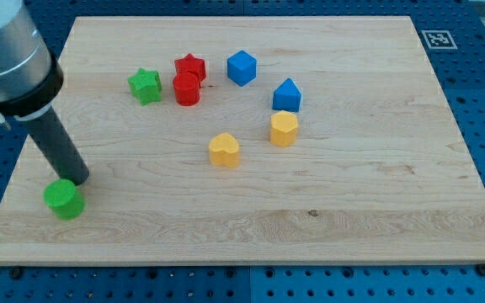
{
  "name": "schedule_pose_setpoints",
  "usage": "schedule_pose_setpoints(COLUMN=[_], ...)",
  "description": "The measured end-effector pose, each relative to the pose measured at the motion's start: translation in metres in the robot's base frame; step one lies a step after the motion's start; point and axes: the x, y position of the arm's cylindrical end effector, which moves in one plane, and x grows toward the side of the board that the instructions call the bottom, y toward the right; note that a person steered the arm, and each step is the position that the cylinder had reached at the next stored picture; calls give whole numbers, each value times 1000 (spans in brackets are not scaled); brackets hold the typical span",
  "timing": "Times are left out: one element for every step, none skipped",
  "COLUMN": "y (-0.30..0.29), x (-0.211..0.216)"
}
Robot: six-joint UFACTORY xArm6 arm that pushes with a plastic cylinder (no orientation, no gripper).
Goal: Slide the yellow heart closer to the green circle
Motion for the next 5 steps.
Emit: schedule_pose_setpoints(y=[0,5,49,100,168], x=[15,12,-31,-79,-91])
